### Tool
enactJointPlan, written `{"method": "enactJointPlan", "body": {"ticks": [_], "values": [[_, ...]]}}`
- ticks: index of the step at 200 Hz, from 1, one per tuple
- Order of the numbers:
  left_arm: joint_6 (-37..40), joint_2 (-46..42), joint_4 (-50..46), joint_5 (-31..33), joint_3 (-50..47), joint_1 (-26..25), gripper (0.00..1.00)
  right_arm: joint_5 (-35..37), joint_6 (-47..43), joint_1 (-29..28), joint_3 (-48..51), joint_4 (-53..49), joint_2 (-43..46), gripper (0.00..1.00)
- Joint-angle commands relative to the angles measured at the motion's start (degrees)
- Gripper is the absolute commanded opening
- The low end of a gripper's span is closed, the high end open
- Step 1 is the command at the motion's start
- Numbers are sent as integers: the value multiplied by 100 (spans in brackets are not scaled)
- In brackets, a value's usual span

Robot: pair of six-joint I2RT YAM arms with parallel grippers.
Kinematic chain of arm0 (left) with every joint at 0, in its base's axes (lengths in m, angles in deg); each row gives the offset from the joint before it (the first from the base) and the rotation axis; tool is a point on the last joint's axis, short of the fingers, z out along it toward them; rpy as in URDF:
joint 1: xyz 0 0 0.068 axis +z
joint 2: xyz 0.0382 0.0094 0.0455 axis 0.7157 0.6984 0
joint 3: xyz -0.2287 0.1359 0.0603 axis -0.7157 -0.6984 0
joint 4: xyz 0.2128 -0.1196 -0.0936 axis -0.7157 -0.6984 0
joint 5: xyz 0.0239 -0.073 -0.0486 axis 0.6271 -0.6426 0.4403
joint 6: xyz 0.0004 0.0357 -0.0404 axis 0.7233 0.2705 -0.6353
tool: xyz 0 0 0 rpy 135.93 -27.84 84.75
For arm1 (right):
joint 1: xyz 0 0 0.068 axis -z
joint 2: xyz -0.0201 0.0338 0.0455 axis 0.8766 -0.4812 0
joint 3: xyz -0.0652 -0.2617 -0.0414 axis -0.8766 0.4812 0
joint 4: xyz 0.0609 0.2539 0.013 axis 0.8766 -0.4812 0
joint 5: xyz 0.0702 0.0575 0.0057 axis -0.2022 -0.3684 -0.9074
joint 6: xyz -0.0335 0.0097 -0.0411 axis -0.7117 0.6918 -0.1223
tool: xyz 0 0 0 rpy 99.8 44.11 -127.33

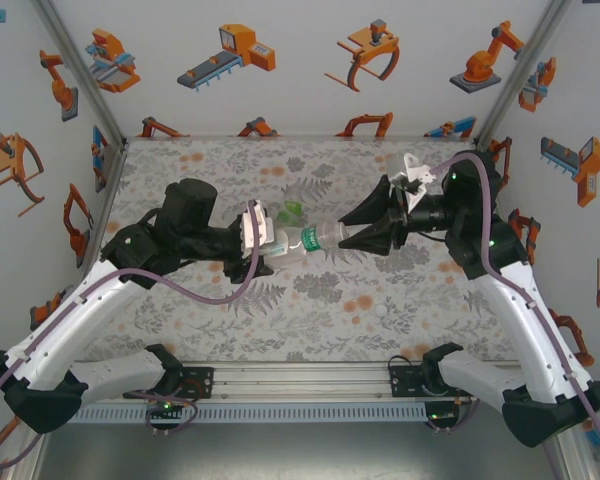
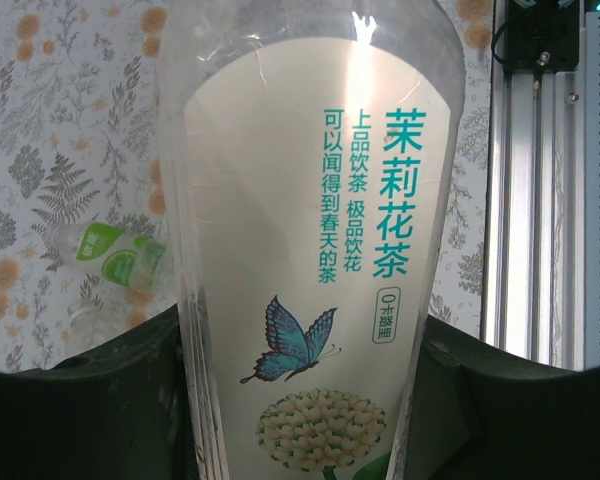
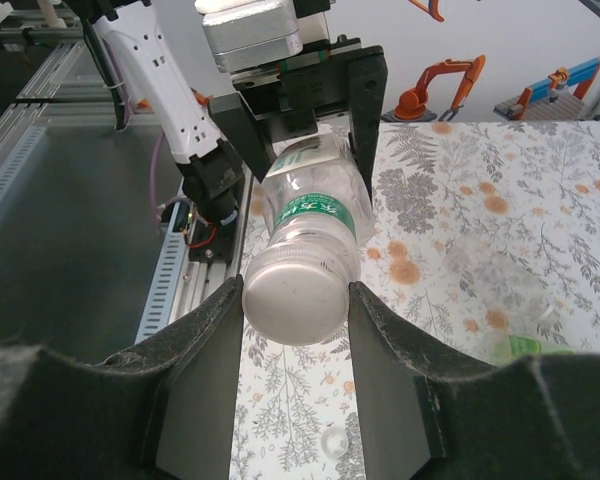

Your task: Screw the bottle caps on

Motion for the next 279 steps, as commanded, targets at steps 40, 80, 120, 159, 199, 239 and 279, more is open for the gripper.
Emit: {"method": "enactJointPlan", "body": {"ticks": [40,80,120,159,199,239,279], "values": [[225,38,-124,-236,257,-65,0,191,-474,-160,-171,-421,-127,0],[250,60,-155,-260,262,-76,0,295,-808,-248,-354,-881,-217,0],[294,92,-256,-245,295,-84,0,292,-868,-313,-431,-946,-226,0],[295,108,-269,-262,303,-95,0,282,-1026,-395,-536,-1140,-252,0],[289,144,-269,-355,332,-92,0,253,-1377,-548,-661,-1475,-296,0],[266,121,-213,-437,343,-99,0,378,-1478,-613,-662,-1567,-262,0],[224,88,-65,-191,317,-108,0,432,-1133,-622,-706,-1589,-336,0]]}}
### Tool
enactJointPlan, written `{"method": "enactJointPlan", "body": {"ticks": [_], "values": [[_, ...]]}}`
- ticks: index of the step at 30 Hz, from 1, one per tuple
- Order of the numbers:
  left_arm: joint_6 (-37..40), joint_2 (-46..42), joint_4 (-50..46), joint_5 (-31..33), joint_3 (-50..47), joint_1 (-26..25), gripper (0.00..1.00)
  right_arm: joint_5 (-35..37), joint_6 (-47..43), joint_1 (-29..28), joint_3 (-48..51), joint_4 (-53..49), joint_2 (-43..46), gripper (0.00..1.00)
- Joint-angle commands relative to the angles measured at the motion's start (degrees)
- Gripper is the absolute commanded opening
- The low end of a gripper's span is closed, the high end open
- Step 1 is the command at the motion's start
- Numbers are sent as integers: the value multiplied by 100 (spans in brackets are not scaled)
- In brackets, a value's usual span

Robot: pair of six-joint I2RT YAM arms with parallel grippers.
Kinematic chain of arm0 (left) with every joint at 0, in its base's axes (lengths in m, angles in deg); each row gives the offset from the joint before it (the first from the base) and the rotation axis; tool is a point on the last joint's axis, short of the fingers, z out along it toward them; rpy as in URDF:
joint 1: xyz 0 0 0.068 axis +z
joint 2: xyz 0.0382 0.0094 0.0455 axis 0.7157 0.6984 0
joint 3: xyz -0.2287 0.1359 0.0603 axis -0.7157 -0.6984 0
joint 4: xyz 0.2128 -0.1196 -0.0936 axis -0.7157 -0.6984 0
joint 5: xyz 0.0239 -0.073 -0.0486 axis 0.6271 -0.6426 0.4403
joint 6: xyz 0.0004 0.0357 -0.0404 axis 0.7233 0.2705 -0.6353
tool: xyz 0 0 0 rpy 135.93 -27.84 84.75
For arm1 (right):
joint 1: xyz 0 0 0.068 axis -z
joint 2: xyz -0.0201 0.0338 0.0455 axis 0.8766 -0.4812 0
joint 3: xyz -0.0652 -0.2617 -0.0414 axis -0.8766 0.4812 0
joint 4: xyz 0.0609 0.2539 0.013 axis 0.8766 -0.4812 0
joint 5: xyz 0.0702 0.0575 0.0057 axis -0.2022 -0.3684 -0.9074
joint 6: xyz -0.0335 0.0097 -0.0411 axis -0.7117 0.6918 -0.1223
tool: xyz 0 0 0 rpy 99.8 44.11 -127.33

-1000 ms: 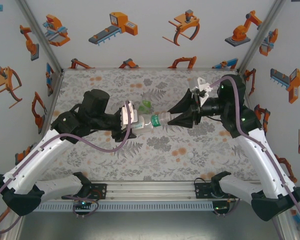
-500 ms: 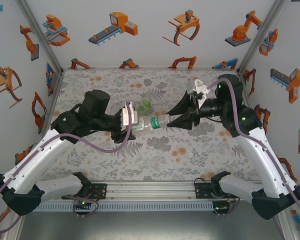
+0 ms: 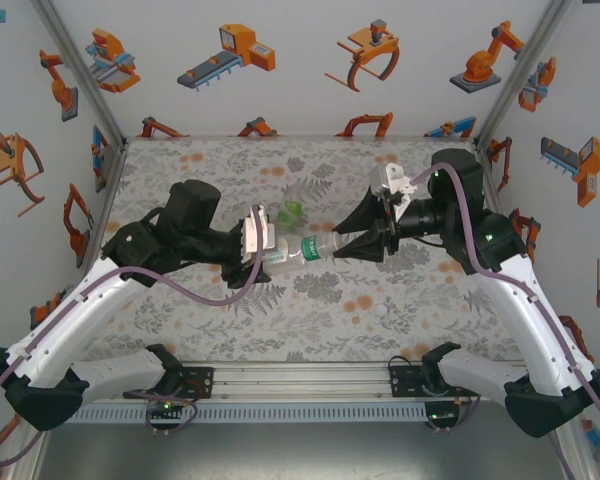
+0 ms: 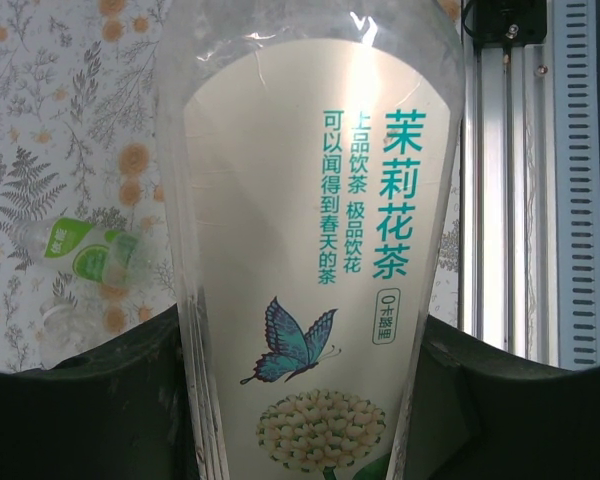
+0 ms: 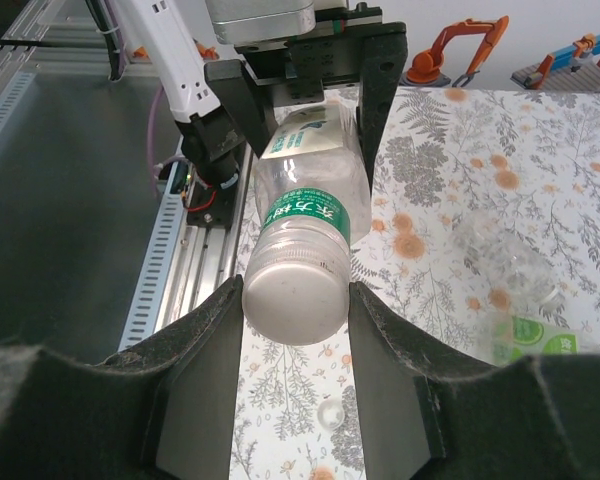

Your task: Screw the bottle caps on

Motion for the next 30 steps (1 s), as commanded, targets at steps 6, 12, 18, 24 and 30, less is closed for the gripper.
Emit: {"method": "enactJointPlan", "body": {"ticks": [6,12,18,24,30], "values": [[30,-57,577,237,140,-71,0,169,1571,-115,217,736,74,0],[-54,-141,955,485,-29,-71,0,883,4036,-119,951,2009,419,0],[-54,-109,1073,590,-55,-80,0,2115,6307,-124,1027,1441,447,0],[-83,-139,1305,740,-176,-99,0,2589,8990,-142,1137,891,281,0],[-65,-115,1355,743,-188,-98,0,2924,10918,-167,1659,738,564,0]]}}
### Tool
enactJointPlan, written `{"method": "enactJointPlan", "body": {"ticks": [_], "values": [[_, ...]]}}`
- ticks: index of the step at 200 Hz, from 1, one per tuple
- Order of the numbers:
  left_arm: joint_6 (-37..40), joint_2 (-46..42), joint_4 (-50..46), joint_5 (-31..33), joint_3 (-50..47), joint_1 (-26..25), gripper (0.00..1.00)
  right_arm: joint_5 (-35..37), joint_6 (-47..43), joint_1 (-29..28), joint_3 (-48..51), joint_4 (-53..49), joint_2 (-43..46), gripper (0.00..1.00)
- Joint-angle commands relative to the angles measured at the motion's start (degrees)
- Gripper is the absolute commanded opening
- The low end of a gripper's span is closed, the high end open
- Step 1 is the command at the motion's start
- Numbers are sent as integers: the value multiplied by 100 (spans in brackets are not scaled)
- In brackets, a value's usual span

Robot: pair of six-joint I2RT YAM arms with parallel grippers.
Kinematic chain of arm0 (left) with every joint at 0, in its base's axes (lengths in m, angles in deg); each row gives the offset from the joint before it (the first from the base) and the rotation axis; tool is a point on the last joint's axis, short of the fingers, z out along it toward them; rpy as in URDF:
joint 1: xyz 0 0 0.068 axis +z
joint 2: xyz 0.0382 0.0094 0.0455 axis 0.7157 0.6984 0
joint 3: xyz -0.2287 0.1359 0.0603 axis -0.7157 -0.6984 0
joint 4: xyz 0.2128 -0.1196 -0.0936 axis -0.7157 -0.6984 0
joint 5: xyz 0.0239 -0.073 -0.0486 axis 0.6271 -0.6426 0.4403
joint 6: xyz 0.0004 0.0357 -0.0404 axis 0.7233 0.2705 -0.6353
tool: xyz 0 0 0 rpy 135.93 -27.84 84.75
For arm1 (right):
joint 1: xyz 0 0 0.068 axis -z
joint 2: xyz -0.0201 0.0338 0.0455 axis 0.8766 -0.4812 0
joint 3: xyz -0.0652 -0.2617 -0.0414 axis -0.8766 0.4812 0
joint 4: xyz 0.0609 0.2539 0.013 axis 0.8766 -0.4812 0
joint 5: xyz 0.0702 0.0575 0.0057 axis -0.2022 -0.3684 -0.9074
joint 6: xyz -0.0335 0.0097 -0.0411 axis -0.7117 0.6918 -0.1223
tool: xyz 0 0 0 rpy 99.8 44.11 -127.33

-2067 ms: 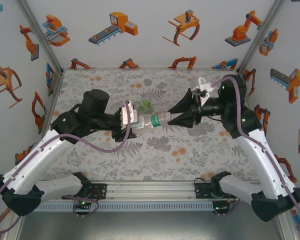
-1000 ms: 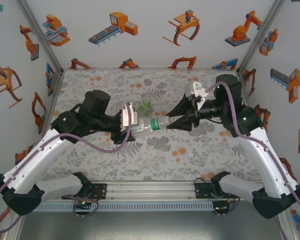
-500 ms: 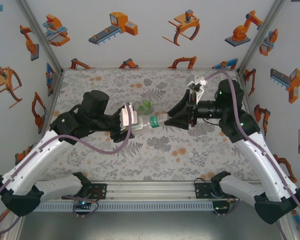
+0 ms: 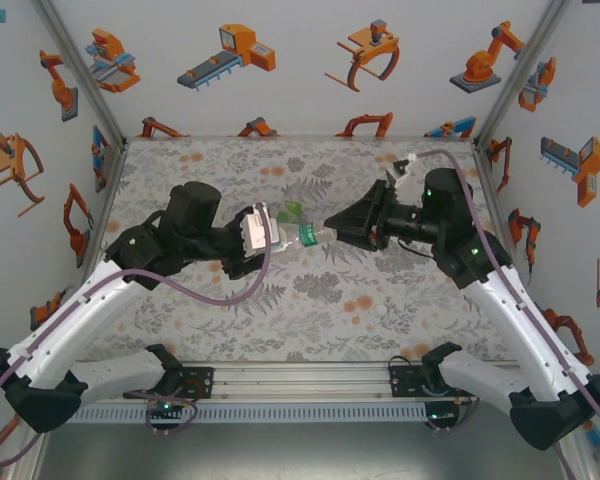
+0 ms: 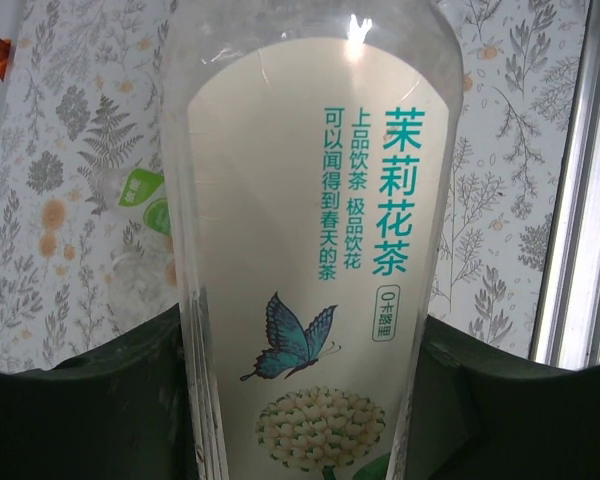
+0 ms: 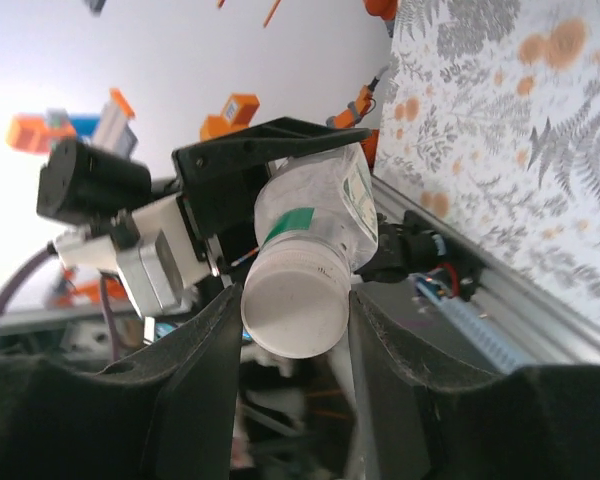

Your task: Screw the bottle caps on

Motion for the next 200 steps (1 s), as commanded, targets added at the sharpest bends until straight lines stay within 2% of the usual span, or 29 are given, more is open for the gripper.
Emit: {"method": "enactJointPlan", "body": {"ticks": [1,7,24,43,48,76,98,138,168,200], "values": [[-50,-33,873,-333,77,-78,0,204,1723,-146,200,-551,95,0],[-56,-23,870,-333,80,-74,0,199,1670,-146,154,-623,65,0],[-59,1,866,-350,80,-73,0,40,1322,-152,-28,-736,-83,10],[-64,3,866,-378,80,-74,0,-30,979,-151,-224,-851,-199,26],[-68,-5,867,-377,71,-73,0,-22,826,-154,-307,-855,-230,34],[-66,-72,866,-401,20,-74,0,149,23,-148,-646,-945,-274,57],[-67,-145,838,-414,-36,-74,0,372,-691,-146,-835,-948,-181,68],[-47,-239,653,-494,-42,-78,0,645,-2163,-149,-1306,-814,-47,71],[-68,-287,612,-646,-67,-76,0,536,-3372,-146,-1615,-636,-94,75],[-66,-320,582,-883,-42,-73,0,-412,-5172,-150,-1921,-404,-165,72]]}}
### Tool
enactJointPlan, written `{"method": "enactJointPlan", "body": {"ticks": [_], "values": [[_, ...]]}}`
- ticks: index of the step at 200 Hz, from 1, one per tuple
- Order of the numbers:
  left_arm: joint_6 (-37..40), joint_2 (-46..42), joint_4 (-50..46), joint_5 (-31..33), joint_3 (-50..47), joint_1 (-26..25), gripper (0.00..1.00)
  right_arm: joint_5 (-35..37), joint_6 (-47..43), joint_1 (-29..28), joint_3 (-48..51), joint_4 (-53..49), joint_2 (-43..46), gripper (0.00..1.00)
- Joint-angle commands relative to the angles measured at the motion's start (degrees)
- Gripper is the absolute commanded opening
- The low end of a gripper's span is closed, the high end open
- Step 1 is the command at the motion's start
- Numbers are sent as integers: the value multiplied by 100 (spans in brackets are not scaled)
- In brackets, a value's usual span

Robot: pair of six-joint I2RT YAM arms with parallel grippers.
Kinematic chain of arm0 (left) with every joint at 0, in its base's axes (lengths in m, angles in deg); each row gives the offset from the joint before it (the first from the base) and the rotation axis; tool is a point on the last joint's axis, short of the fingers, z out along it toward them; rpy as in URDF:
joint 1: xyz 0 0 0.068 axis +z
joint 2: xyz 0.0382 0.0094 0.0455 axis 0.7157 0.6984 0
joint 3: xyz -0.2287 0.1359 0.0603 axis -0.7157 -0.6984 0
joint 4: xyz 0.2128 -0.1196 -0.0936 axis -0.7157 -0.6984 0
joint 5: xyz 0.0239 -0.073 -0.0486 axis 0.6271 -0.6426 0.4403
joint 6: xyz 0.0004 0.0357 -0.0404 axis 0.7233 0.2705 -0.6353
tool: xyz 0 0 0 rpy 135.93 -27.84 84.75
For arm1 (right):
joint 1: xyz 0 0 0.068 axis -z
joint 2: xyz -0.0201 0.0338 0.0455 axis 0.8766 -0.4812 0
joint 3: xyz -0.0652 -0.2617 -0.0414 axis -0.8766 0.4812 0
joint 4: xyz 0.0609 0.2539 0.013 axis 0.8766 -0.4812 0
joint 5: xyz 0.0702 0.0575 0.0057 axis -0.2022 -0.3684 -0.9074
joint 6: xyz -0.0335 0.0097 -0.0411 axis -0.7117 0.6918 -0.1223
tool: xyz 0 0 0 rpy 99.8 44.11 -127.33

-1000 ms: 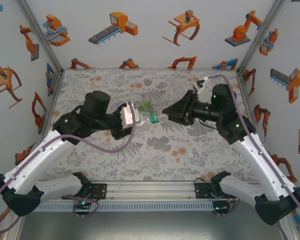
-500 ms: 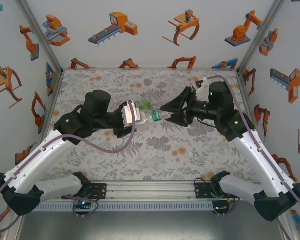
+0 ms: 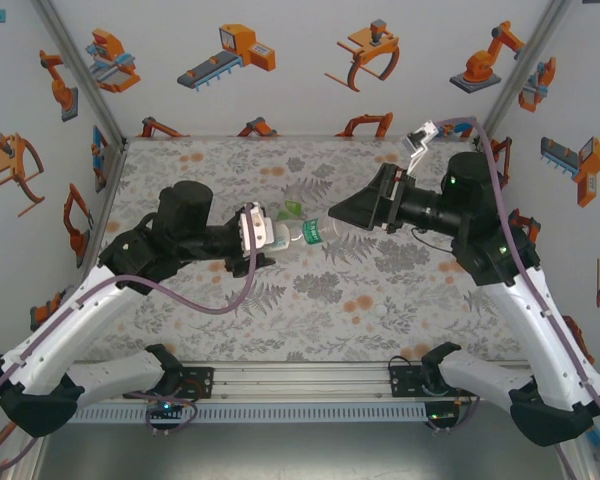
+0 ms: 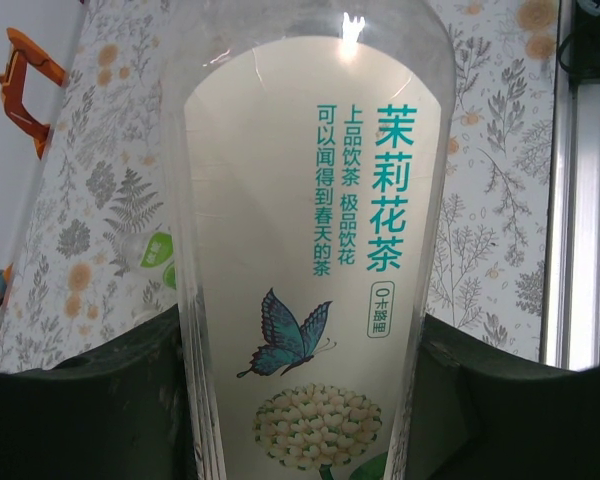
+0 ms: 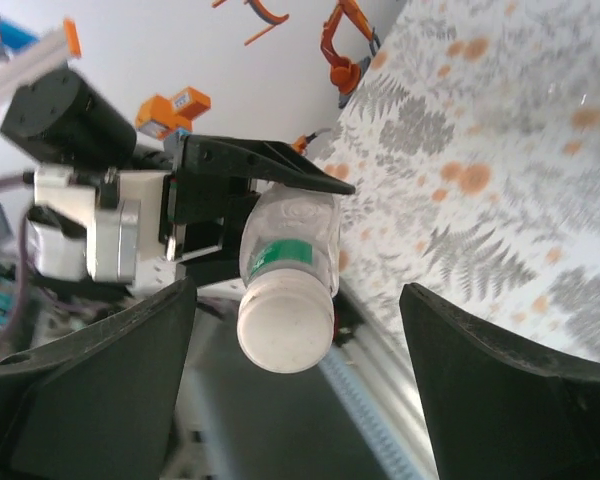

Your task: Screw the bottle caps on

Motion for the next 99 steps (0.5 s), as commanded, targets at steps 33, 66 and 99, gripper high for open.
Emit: {"method": "enactJointPlan", "body": {"ticks": [33,66,99], "values": [[-45,-102,-89,-509,37,-25,0,-2113,-3752,-28,-426,368,91,66],[-86,-63,-92,-592,71,-25,0,-3146,-5349,-28,-219,138,200,60],[-132,-13,-96,-597,124,-27,0,-2884,-5766,-28,94,341,252,54]]}}
